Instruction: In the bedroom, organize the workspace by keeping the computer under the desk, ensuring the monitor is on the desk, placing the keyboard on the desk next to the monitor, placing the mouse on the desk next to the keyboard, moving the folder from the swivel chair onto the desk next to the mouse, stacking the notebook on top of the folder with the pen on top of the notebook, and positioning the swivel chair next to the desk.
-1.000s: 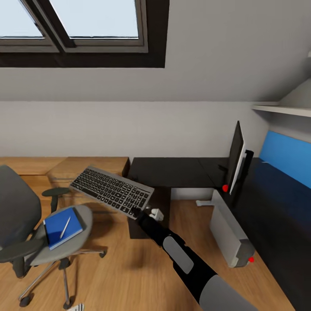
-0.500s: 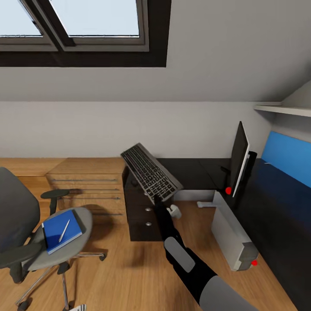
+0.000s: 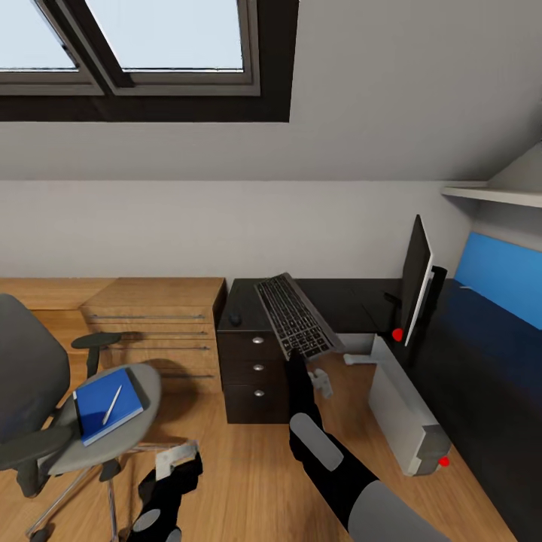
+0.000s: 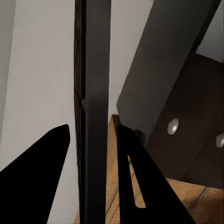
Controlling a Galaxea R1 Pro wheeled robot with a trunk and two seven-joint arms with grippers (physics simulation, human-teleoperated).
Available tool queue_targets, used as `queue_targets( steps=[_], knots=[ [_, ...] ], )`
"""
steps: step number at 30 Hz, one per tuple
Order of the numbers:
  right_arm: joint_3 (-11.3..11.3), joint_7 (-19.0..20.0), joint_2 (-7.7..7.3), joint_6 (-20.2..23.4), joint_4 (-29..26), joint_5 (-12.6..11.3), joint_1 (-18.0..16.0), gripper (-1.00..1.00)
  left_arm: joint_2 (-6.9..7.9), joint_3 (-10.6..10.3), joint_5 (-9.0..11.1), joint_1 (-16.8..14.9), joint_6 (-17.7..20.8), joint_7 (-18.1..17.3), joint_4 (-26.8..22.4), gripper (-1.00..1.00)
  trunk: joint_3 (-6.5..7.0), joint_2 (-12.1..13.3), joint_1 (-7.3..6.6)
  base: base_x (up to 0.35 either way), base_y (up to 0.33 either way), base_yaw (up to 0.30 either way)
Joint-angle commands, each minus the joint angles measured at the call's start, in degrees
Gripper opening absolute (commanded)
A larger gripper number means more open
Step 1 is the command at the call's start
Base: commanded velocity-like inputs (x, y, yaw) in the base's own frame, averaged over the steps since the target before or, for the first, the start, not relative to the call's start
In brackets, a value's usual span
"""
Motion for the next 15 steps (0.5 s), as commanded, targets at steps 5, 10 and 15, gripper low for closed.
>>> queue_targets(
  steps=[5,10,15],
  knots=[
    [0.1,-0.4,0.0,-0.5,0.7,-0.4,-0.1,-1.0,-1.74,1.2,0.5,0.0,4.9,5.7,-9.4,1.0,-0.06,0.0,0.0,0.0,0.0,0.0],
    [-1.0,-3.9,0.0,-0.2,3.2,-0.6,-0.1,-1.0,-0.98,1.3,0.4,0.0,5.1,6.1,-9.8,1.0,-0.06,0.0,0.0,0.017,0.0,0.0],
    [-4.1,-6.5,0.0,-0.1,4.4,-0.8,-0.1,-1.0,-0.73,1.3,0.4,0.0,5.1,6.1,-8.7,1.0,-0.06,0.0,0.0,0.248,0.0,0.0]
  ],
)
